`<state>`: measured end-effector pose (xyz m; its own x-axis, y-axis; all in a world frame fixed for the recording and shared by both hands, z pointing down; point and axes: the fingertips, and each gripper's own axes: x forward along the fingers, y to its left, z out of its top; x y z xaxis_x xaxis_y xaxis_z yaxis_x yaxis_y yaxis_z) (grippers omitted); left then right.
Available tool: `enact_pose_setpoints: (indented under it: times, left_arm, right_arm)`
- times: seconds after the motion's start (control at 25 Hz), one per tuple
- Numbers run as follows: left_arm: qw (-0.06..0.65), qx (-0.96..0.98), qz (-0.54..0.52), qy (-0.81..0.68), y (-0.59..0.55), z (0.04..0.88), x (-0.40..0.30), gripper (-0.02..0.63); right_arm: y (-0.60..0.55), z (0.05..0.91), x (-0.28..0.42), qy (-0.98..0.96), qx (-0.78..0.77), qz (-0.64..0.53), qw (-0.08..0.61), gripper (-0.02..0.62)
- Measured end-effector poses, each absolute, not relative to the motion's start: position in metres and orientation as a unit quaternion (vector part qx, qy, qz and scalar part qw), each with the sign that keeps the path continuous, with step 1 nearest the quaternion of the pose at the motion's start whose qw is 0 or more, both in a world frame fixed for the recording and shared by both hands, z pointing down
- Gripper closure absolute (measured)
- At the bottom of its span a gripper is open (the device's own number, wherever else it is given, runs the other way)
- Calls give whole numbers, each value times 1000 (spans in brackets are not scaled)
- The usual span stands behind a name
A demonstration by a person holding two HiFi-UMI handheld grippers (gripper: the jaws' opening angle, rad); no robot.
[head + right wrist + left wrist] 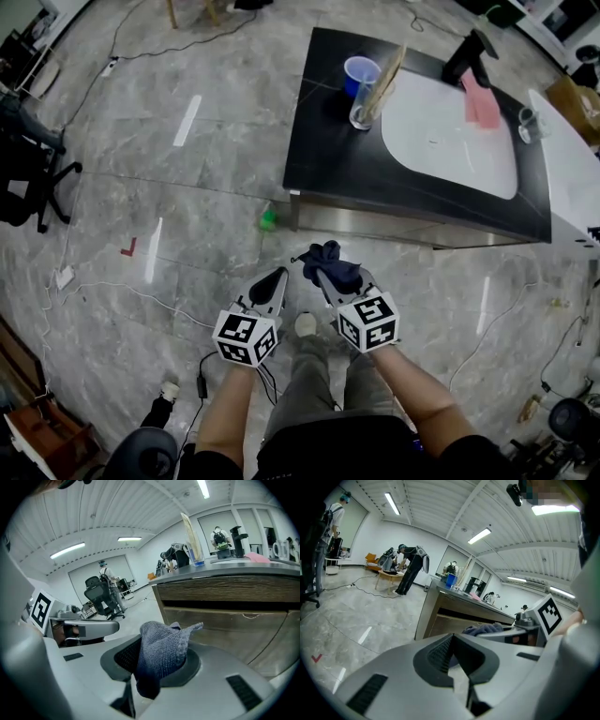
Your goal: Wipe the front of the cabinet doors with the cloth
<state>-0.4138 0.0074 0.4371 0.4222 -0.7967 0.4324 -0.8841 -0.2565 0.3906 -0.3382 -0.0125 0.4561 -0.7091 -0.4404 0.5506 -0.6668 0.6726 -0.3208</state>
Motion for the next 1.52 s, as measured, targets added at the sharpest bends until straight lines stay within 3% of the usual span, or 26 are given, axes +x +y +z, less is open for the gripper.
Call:
enact_pose_setpoints:
  times: [0.88,1.52]
  left_arm:
    - [290,763,68,-574,-66,478,-416,600]
    - [294,792,94,-527,-80,489,-332,600]
  right_arm:
    - [-96,499,-388,-905,282,246,202,486]
    - [-109,507,-285,-890,327,242,204,486]
